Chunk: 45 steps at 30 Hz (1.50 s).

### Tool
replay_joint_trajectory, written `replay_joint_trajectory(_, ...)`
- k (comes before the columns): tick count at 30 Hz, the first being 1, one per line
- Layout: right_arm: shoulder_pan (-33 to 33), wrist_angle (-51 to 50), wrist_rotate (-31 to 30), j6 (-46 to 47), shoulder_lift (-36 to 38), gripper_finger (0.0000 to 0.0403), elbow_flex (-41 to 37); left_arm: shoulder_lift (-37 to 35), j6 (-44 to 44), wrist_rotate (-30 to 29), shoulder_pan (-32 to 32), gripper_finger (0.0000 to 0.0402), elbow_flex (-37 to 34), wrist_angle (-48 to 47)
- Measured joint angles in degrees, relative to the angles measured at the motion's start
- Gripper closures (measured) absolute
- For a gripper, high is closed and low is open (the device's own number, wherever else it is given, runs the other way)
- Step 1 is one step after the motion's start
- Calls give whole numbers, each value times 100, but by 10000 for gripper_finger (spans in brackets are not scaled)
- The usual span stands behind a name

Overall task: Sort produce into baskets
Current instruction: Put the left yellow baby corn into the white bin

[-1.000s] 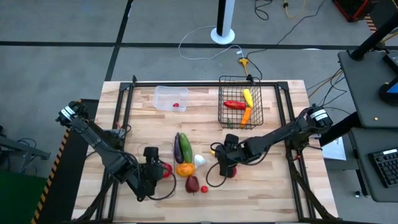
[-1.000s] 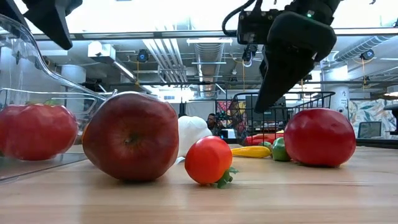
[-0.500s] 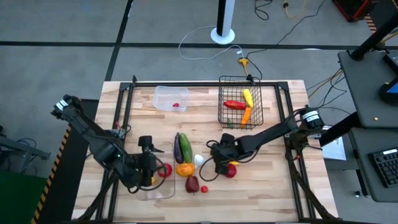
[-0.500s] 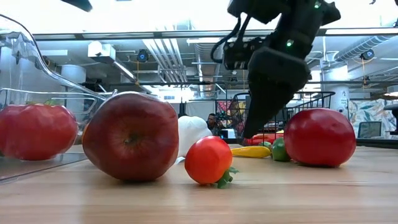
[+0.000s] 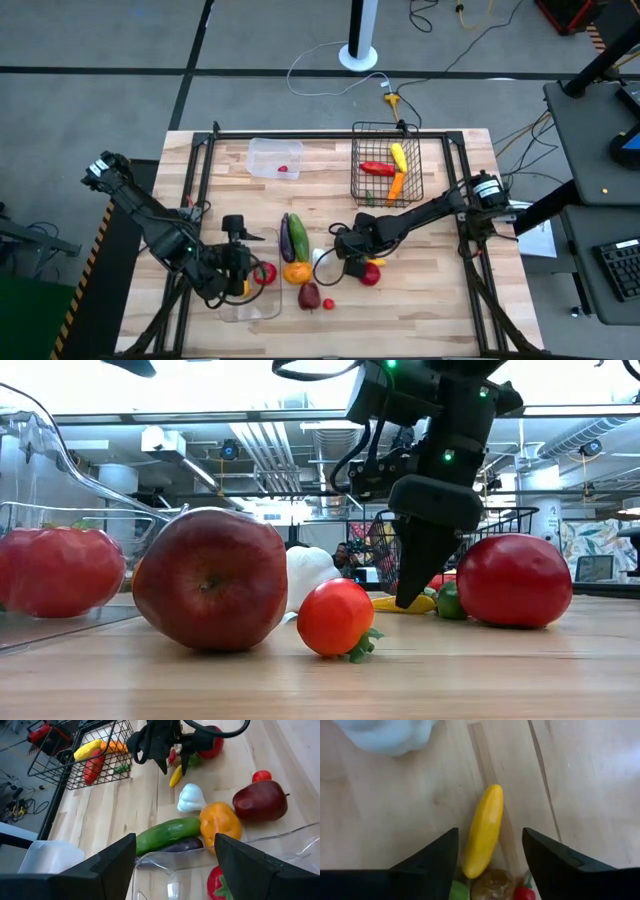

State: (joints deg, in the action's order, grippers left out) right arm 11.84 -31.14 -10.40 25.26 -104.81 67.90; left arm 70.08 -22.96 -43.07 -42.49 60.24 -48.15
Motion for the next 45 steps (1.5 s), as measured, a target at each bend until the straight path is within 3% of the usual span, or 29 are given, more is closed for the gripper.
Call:
replay_joint_trajectory(19,-101,1,344,-163,14,381,9,-71,60,7,73,151,-778,1043)
replay_joint_trajectory(24,-101,-27,550,-422,249,383,236,-258,1043,185,304,151,-779,1553)
replay_joint_trajectory(31,-99,140,389,-850,983,383,398,-916,2604,1574,1202,151,-949,2779)
replay_joint_trajectory(35,-101,1020,14,-1336,1422,383,298,-1167,2746,2312,1729,151,-1569,4041)
replay_joint_trajectory(41,-99,2609,169,-2557,1541,383,259,-1127,2803,2412,2055,151,-2508,6034)
replay_joint_trajectory(45,-99,3193,490,-3058,1532,383,271,-1037,2829,2422,2058,151,-2711,6760)
